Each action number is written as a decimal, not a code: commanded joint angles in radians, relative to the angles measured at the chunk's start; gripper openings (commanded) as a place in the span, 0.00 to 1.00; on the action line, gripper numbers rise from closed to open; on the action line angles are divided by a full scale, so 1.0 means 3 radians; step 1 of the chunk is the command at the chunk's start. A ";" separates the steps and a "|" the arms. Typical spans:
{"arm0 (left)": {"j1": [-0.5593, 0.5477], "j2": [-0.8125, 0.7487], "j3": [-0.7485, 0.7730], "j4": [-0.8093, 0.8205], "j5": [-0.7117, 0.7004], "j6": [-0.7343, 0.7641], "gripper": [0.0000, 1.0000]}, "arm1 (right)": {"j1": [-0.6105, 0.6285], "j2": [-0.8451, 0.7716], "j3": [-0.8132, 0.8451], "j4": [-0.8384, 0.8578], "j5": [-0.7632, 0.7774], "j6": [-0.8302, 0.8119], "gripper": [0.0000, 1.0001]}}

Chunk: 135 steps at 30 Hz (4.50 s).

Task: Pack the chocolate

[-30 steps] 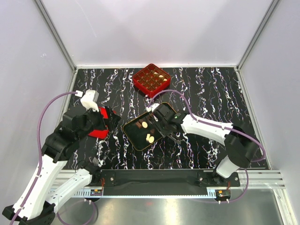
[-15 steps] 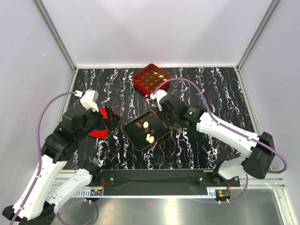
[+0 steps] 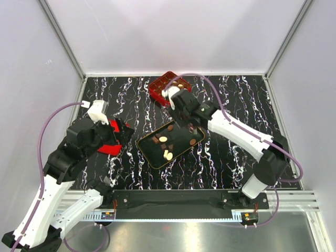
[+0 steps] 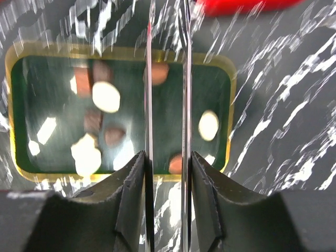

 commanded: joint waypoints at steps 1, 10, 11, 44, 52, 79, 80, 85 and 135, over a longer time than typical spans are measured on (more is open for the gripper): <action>0.0013 -0.0028 0.0103 0.0087 -0.0011 0.0055 0.99 | 0.0218 -0.0433 -0.0521 -0.0006 -0.0136 0.0047 0.44; 0.0013 -0.0044 0.0016 0.0133 0.0014 -0.0006 0.99 | 0.0469 -0.0777 -0.1172 0.0296 -0.0177 0.0135 0.51; 0.0013 -0.0039 0.0011 0.0133 0.0029 -0.0016 0.99 | 0.0479 -0.0772 -0.1193 0.0316 -0.0152 0.0119 0.52; 0.0013 -0.0013 0.0006 0.0133 -0.0001 -0.0021 0.99 | 0.0494 -0.0230 -0.1341 0.0511 -0.0177 -0.0147 0.49; 0.0013 -0.0003 0.0026 0.0159 0.0029 -0.0042 0.99 | 0.0494 -0.0460 -0.1387 0.0327 -0.0080 -0.0096 0.45; 0.0013 0.0069 0.0082 0.0199 -0.0022 -0.0006 0.99 | -0.0221 -0.0124 0.0217 0.0388 0.0089 -0.0474 0.32; 0.0013 0.0074 0.0072 0.0199 -0.0022 0.0004 0.99 | -0.0323 -0.0021 0.0335 0.0434 0.0058 -0.0560 0.32; 0.0013 0.0079 0.0052 0.0200 -0.0032 0.0014 0.99 | -0.0543 0.0664 0.1025 0.0756 -0.0050 -0.0683 0.32; 0.0013 0.0181 0.0006 0.0148 -0.0073 0.0045 0.99 | -0.0958 0.2353 0.1900 0.1350 -0.0239 -0.0627 0.47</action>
